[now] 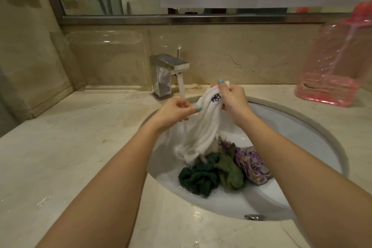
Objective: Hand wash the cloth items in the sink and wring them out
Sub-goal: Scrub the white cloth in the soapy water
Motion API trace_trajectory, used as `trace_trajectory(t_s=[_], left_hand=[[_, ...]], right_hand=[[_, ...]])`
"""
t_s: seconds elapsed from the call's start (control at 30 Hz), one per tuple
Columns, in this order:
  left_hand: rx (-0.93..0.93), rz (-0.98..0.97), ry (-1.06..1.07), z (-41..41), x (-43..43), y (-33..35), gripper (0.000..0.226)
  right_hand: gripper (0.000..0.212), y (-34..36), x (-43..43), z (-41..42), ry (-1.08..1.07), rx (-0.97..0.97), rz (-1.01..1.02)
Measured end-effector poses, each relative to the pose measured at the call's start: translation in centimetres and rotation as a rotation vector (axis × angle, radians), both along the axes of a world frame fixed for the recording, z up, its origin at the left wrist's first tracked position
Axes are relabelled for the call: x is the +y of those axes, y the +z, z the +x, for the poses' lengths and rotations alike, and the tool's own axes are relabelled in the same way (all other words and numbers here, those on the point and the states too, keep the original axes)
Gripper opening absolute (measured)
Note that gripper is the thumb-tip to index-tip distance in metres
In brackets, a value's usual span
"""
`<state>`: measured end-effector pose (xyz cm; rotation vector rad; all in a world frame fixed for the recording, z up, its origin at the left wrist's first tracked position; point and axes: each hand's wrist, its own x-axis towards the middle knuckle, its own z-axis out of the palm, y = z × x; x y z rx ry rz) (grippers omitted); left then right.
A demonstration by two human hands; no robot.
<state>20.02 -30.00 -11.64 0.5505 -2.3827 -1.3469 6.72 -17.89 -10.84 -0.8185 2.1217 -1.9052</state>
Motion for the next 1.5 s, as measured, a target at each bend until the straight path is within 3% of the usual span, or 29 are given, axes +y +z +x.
trace_trajectory(t_s=[0.07,0.13,0.23,0.33,0.43,0.5,0.6,0.67,0.83,0.97,1.1,1.27,1.4,1.5], left_hand=[[-0.021,0.018,-0.008,-0.5,0.6,0.0,0.042],[-0.022,0.167,-0.032,-0.5,0.8,0.2,0.055],[0.037,0.377,-0.132,0.2,0.2,0.3,0.037],[0.261,0.531,-0.115,0.3,-0.3,1.2,0.028],[0.474,0.66,0.019,-0.9,0.4,2.2,0.013],[0.578,0.74,0.132,-1.4,1.0,2.5,0.013],[0.51,0.537,0.222,-1.5,1.0,0.8,0.011],[0.396,0.423,0.252,-1.7,0.8,-0.4,0.005],[0.404,0.338,0.338,-2.1,1.1,0.1,0.009],[0.382,0.172,0.244,-2.4,3.4,0.4,0.021],[0.39,0.267,0.105,-3.1,5.0,0.7,0.024],[0.434,0.391,0.328,-2.3,2.7,1.3,0.01],[0.407,0.402,0.17,-1.7,3.9,1.8,0.022],[0.382,0.382,0.101,-2.3,4.4,1.6,0.021]], right_hand=[[0.033,0.7,-0.4,0.6,0.109,-0.072,-0.069],[0.033,1.3,-0.9,1.2,0.18,-0.139,-0.119],[0.032,2.3,-1.5,1.9,0.15,-0.193,-0.21],[0.033,3.3,-1.9,2.0,-0.026,-0.148,-0.368],[0.04,3.3,-2.3,2.0,-0.137,0.021,-0.285],[0.037,2.0,-2.8,2.4,-0.086,-0.012,-0.12],[0.033,-0.1,-3.0,2.8,0.044,-0.244,0.055],[0.032,-0.6,-3.2,3.4,0.112,-0.292,0.061],[0.035,-0.1,-4.7,6.6,0.206,-0.047,0.076],[0.033,0.5,-4.0,4.4,-0.064,0.058,0.1],[0.033,0.0,-2.6,3.1,-0.128,-0.033,0.017],[0.036,0.6,-3.9,6.6,0.012,0.167,-0.005],[0.035,0.5,-3.1,4.5,-0.046,0.182,0.052],[0.039,0.0,-2.2,2.4,-0.04,0.062,0.047]])
